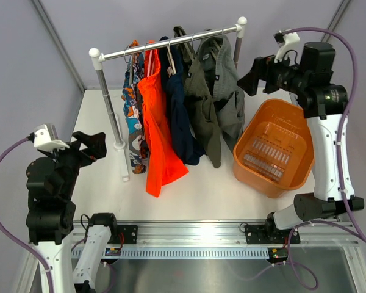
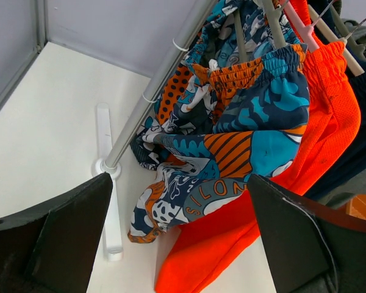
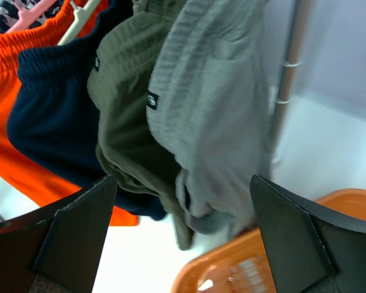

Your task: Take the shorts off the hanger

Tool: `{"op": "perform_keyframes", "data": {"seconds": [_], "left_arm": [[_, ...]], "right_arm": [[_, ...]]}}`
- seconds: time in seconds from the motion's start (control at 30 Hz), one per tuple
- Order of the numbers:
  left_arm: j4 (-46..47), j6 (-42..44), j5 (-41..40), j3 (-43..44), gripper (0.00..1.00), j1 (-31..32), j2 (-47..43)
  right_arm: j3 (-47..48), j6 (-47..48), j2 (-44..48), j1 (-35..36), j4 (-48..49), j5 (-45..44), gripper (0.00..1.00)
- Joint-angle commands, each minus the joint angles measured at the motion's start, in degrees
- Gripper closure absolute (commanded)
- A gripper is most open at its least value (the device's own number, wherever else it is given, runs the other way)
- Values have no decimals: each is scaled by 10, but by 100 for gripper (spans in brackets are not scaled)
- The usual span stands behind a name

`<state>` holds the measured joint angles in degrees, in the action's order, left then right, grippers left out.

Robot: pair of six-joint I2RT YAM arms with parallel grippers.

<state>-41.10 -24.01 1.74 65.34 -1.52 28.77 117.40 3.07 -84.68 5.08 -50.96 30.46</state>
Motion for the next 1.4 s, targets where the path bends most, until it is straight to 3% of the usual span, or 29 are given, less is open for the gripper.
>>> {"op": "perform_keyframes", "data": {"seconds": [0.0, 0.13, 0.3, 0.53, 0.77, 1.03, 1.07, 1.17, 1.3, 1.37], "left_arm": [[8, -16, 34, 21, 1, -3, 18], [6, -31, 35, 17, 1, -2, 15], [4, -46, 40, 10, 1, -3, 11], [5, -62, 55, -2, 1, -3, 10], [23, -68, 68, -7, 1, -2, 21], [51, -84, 113, -14, 1, -3, 43], [54, -86, 123, -14, 1, -4, 43], [80, -96, 155, -15, 1, -3, 47], [121, -118, 209, 0, 1, -3, 65], [141, -129, 237, 19, 1, -3, 82]], "right_arm": [[32, -118, -23, 62, 37, -154, 0], [70, -164, -66, 99, 69, -261, 1], [85, -169, -119, 111, 109, -289, 3], [98, -175, -168, 116, 110, -267, 24], [57, -188, -170, 119, 117, -259, 33], [6, -206, -169, 119, 131, -238, 58], [7, -203, -171, 119, 132, -233, 69], [23, -192, -174, 117, 134, -222, 88], [41, -173, -167, 107, 145, -162, 100], [42, -166, -155, 93, 156, -106, 100]]}}
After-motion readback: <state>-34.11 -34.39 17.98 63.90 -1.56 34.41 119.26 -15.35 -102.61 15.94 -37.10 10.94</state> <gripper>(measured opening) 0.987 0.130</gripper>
